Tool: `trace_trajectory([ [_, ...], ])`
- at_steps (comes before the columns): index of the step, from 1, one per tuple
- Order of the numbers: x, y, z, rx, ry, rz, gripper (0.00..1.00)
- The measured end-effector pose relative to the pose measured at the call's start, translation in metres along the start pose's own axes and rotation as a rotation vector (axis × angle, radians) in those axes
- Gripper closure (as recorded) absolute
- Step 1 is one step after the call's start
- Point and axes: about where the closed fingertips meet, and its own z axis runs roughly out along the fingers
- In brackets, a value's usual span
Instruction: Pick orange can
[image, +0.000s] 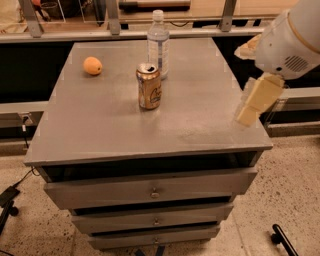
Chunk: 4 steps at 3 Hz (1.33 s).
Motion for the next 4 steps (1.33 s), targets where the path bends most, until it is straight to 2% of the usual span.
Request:
trace_trajectory([
  [1, -0.029, -0.012, 0.021, 0.012, -0.111, -0.035, 0.0],
  [2, -0.053, -0.026, 0.038, 0.051, -0.195, -0.057, 0.0],
  [3, -0.053, -0.026, 0.038, 0.051, -0.196, -0.057, 0.0],
  [4, -0.057, -0.032, 0.053, 0.04, -0.232, -0.05, 0.0],
])
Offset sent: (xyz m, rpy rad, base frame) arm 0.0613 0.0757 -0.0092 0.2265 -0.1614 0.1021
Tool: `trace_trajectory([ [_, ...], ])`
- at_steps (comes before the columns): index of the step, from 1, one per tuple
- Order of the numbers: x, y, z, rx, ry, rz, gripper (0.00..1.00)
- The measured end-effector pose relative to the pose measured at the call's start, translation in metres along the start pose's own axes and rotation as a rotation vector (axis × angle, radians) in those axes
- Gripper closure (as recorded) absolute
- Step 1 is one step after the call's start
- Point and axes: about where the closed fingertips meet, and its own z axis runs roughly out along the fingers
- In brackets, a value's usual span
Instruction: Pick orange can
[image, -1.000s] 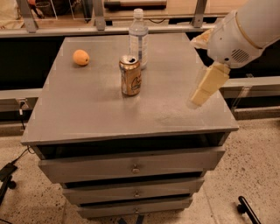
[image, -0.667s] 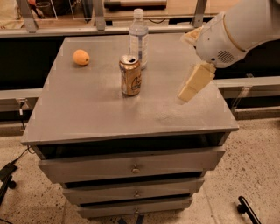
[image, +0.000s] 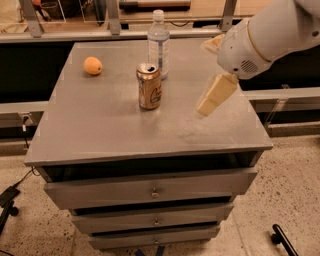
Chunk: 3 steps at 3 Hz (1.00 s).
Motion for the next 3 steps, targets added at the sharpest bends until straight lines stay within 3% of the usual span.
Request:
trace_trajectory([
  [1, 0.0, -0.017, 0.034, -0.002, -0.081, 0.015, 0.0],
  [3, -0.011, -0.036, 0.114, -0.068, -0.212, 0.044, 0.0],
])
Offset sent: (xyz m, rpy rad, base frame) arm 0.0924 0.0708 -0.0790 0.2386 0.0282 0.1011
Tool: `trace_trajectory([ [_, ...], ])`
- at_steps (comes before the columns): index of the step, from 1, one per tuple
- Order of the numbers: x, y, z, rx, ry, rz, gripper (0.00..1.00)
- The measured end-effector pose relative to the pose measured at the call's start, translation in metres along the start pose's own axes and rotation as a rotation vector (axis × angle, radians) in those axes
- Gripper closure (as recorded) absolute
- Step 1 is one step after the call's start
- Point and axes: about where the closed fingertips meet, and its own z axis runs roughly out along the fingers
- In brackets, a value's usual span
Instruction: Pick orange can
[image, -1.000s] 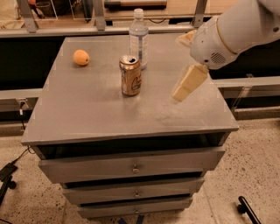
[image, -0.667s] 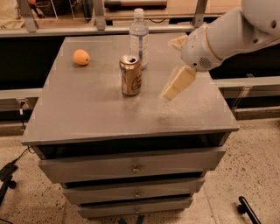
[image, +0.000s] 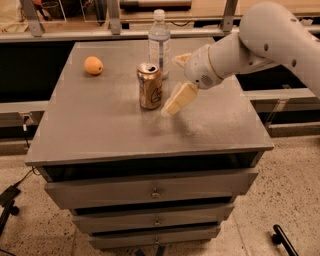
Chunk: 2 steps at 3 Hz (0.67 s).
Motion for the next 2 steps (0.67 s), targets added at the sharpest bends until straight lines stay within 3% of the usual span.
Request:
trace_trajectory([
  [2, -0.006, -0.013, 0.039, -0.03, -0.165, 0.106, 0.0],
])
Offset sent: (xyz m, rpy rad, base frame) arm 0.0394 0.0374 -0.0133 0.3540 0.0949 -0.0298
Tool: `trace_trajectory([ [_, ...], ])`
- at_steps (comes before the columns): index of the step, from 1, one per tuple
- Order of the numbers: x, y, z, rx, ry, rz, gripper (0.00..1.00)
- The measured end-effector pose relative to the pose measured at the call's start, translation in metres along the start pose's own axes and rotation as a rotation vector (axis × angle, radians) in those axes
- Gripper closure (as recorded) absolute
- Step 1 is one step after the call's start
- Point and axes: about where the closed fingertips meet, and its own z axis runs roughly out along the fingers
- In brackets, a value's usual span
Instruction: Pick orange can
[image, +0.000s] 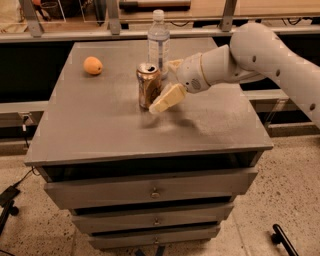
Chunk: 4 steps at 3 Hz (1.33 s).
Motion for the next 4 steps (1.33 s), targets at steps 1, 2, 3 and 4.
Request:
trace_trajectory([
  [1, -0.008, -0.006, 0.005, 0.004, -0.12, 0.052, 0.0],
  [2, -0.019, -0.007, 0.01, -0.015, -0.239, 0.094, 0.0],
  [3, -0.027, -0.004, 0.009, -0.046, -0.302, 0.102, 0.0],
  [4, -0.033, -0.003, 0.002, -0.059, -0.327, 0.085, 0.0],
])
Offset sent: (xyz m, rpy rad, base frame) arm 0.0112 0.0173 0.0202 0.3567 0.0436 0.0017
